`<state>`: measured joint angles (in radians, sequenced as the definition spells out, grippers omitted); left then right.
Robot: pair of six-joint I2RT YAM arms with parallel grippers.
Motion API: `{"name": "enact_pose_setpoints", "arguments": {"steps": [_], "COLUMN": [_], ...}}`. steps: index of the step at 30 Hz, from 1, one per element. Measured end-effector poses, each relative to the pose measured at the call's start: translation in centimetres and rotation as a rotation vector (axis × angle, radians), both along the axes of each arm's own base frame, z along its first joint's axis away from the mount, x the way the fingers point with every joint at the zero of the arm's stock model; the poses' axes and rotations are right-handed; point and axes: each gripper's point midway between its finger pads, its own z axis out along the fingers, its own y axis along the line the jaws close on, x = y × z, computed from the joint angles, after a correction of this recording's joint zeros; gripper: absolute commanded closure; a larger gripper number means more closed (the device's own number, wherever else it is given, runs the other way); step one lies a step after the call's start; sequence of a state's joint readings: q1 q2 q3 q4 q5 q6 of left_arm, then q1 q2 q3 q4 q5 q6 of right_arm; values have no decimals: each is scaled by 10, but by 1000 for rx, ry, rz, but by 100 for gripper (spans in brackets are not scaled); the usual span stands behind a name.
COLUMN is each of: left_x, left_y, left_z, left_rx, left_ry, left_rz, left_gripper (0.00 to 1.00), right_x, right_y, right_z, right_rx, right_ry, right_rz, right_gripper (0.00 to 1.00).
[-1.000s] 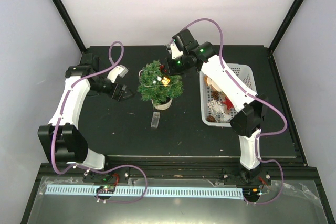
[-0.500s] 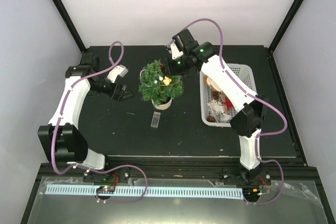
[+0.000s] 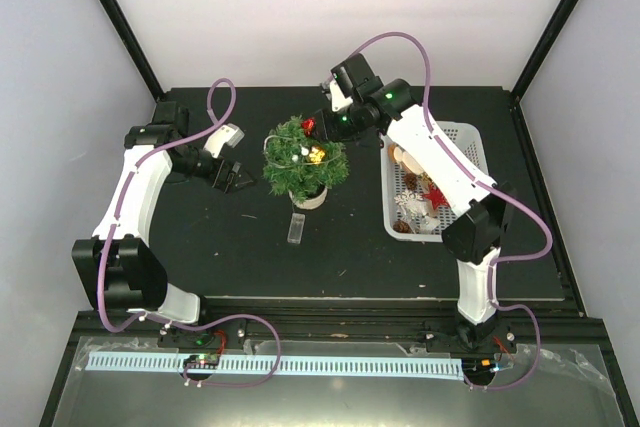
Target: Decorate the small christmas tree
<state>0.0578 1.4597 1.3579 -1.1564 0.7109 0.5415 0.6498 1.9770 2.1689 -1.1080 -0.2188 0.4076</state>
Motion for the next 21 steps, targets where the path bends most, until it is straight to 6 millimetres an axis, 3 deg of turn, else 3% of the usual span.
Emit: {"name": "enact_pose_setpoints", "arguments": {"steps": [13, 21], "left_x": [0, 0], "left_y": [0, 0], "left_z": [0, 0], "left_rx": [0, 0], "left_ry": [1, 1], "left_rz": [-1, -1], "left_gripper": [4, 4], "right_x": [0, -6], "right_y": [-1, -4], "right_z": [1, 17], "right_rx": [-2, 28], "right_ry": [-6, -23], "right_rz": [-5, -3], "right_gripper": [49, 50]}}
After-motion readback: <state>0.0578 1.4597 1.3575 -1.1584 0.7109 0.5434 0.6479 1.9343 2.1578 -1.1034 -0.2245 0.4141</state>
